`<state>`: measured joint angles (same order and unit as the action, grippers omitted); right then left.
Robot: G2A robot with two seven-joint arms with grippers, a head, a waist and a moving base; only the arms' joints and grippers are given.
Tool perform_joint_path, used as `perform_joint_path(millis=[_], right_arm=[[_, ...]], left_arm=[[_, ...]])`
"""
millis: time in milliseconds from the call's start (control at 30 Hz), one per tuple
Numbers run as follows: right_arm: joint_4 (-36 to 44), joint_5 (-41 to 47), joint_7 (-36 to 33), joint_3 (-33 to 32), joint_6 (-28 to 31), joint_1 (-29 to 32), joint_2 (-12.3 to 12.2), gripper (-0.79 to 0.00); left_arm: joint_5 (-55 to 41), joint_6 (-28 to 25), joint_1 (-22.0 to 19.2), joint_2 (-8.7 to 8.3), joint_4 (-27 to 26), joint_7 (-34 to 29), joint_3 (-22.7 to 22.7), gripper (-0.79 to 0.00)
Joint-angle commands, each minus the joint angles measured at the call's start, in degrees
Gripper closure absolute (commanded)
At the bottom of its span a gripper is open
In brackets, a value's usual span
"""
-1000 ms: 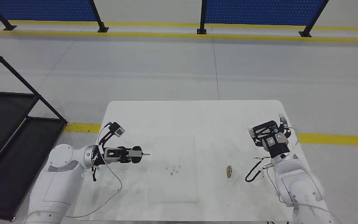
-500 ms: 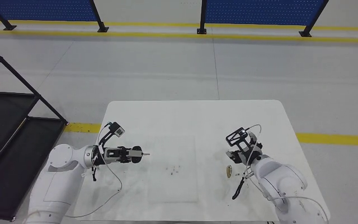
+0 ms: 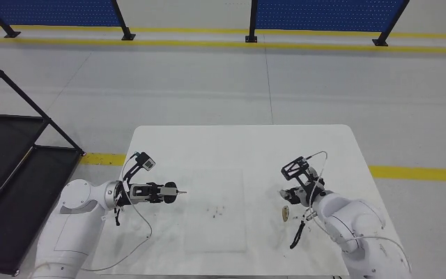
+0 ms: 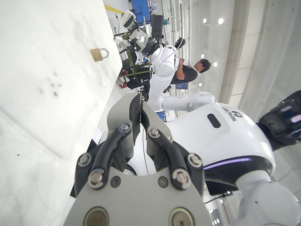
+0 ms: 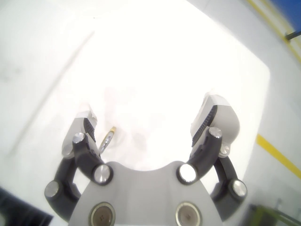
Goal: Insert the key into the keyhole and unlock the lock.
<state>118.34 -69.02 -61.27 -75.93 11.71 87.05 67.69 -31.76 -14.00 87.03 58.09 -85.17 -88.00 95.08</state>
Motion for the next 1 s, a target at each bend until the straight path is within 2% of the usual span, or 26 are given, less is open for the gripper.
perform_joint_path(millis=[0, 100, 200, 300, 467, 733, 967], right_arm=[[0.72, 6.18, -7.65, -0.83, -1.42, -1.54, -0.04, -0.785], [0.89, 11.96, -15.71, -1.05, -4.42, -3.30, -0.02, -0.785], [0.12, 11.83, -23.81, -0.09, -7.88, -5.61, -0.12, -0.785], [-1.14, 11.11, -26.73, 1.68, -12.63, -7.55, 0.05, -0.785], [-4.45, 13.64, -26.73, 5.27, -16.64, -9.71, 0.00, -0.785], [-7.59, 12.11, -26.73, 11.00, -21.57, -12.63, -1.84, -0.785], [-7.49, 11.85, -26.73, 11.78, -21.59, -12.85, -2.14, -0.785]], left_arm=[[0.00, 0.00, 0.00, 0.00, 0.00, 0.00, 0.00, 0.000], [0.00, 0.00, 0.00, 0.00, 0.00, 0.00, 0.00, 0.000], [0.00, 0.00, 0.00, 0.00, 0.00, 0.00, 0.00, 0.000], [0.00, 0.00, 0.00, 0.00, 0.00, 0.00, 0.00, 0.000], [0.00, 0.00, 0.00, 0.00, 0.00, 0.00, 0.00, 0.000], [0.00, 0.00, 0.00, 0.00, 0.00, 0.00, 0.00, 0.000], [0.00, 0.00, 0.00, 0.00, 0.00, 0.00, 0.00, 0.000]])
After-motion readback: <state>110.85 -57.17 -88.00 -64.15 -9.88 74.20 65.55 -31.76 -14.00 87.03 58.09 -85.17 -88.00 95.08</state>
